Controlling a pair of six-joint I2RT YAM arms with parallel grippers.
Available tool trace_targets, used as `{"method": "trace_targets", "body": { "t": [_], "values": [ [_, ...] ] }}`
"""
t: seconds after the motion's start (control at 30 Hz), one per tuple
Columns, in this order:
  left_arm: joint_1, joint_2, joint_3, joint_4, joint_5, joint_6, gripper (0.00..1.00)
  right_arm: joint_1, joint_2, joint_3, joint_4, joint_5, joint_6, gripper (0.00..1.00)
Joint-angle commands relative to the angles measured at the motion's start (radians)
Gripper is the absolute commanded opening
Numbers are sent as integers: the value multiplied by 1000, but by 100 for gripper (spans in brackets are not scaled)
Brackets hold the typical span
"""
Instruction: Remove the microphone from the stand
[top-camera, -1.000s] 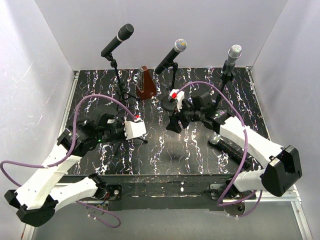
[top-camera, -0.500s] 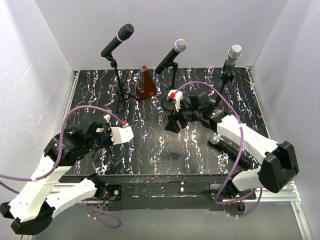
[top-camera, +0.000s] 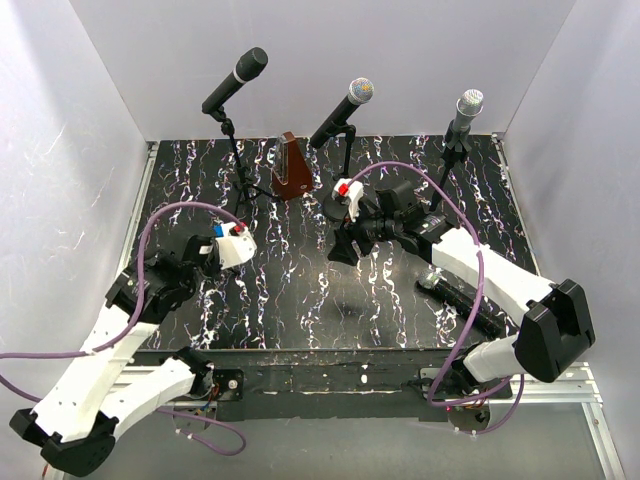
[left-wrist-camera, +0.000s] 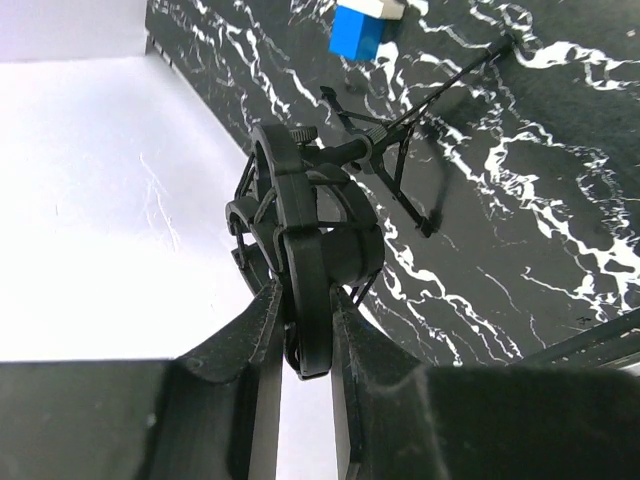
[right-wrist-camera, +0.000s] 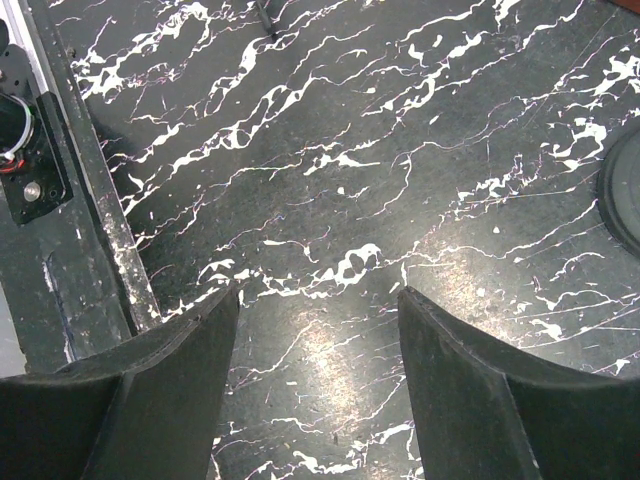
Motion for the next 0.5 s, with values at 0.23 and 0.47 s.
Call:
{"method": "trace_targets", "body": {
  "t": [0.23, 0.47],
  "values": [
    [41, 29, 25, 114, -109, -17, 50, -5, -43, 26, 22, -22, 17, 71],
    [41, 75, 196, 223, -92, -150, 98, -7, -52, 56, -28, -14, 5, 75]
  ]
}}
